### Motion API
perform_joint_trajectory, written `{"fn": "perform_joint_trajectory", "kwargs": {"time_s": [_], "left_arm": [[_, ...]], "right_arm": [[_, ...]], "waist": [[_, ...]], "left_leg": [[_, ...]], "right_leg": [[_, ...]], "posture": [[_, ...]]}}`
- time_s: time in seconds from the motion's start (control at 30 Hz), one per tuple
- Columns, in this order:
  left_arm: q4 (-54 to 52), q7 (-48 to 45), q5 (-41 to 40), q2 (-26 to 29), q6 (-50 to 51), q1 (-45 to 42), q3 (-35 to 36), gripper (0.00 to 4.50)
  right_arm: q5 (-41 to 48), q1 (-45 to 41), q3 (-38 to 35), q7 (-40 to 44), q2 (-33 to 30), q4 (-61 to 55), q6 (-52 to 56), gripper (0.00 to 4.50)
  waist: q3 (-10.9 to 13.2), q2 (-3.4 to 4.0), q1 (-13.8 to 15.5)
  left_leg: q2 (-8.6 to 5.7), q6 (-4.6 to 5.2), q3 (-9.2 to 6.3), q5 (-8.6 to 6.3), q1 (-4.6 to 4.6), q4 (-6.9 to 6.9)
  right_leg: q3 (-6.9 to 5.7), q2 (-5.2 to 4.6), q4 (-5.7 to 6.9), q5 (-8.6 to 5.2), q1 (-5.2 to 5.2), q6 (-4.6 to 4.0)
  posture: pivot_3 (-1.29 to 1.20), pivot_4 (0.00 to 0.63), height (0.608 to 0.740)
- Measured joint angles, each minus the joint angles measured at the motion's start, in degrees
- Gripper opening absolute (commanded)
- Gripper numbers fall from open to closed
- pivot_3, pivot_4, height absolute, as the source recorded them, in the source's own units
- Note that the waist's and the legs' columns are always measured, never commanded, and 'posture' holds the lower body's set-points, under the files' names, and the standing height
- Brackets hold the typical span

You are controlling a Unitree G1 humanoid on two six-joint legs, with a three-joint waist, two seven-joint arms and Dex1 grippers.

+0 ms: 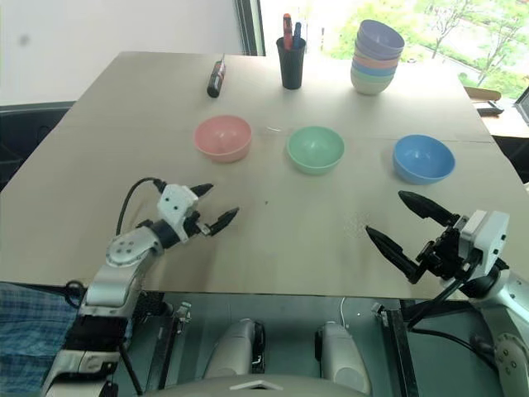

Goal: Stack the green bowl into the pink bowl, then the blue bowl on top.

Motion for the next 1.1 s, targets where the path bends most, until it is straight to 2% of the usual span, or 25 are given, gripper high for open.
{"fn": "perform_joint_trajectory", "kwargs": {"time_s": [0.3,0.6,0.87,0.93,1.07,1.1], "left_arm": [[6.87,0.34,11.86,5.30,-0.29,-21.80,-7.44,4.50],[23.51,-3.98,18.47,6.12,-3.74,-29.51,-14.38,4.50],[40.61,-5.61,22.17,4.82,-11.50,-39.60,-18.23,4.50],[44.59,-6.54,23.19,4.45,-13.70,-40.66,-19.81,3.87],[49.69,-9.58,23.51,3.54,-16.55,-42.23,-20.26,2.27],[50.41,-9.84,23.57,3.45,-17.11,-42.51,-20.27,2.02]], "right_arm": [[-0.23,-0.50,2.18,-1.60,0.07,-0.52,0.64,4.48],[-1.00,-1.33,2.67,-2.29,0.08,0.23,0.39,4.48],[-2.20,-1.00,2.80,-3.40,1.02,0.43,-0.76,4.48],[-2.67,-0.97,2.90,-3.80,1.13,0.44,-0.86,4.50],[-3.10,-0.55,2.92,-3.90,1.31,0.45,-1.16,4.50],[-3.20,-0.26,2.91,-3.92,1.33,0.44,-1.24,4.50]], "waist": [[-0.03,0.04,0.77],[-0.02,0.02,0.87],[-0.02,0.01,0.87],[-0.01,0.02,0.80],[-0.01,0.01,0.83],[-0.01,0.01,0.83]], "left_leg": [[-0.03,0.00,0.03,0.00,0.00,-0.02],[-0.03,0.00,0.01,0.00,-0.09,-0.01],[-0.04,0.00,0.00,0.00,-0.09,0.00],[-0.04,0.00,0.01,0.00,-0.09,-0.01],[-0.03,0.00,0.00,0.00,-0.10,-0.01],[-0.04,0.00,0.01,0.00,-0.10,-0.01]], "right_leg": [[0.02,0.00,-0.03,0.00,0.00,0.00],[-0.02,0.01,-0.04,0.00,-0.04,0.00],[-0.03,0.01,-0.04,0.00,-0.04,0.01],[-0.02,0.01,-0.04,0.00,-0.04,0.01],[-0.04,0.01,-0.03,0.00,-0.05,0.01],[-0.04,0.01,-0.04,0.00,-0.05,0.01]], "posture": [[0.00,0.150,0.740],[0.00,0.150,0.740],[0.00,0.150,0.740],[0.00,0.150,0.740],[0.00,0.150,0.740],[0.00,0.150,0.740]]}}
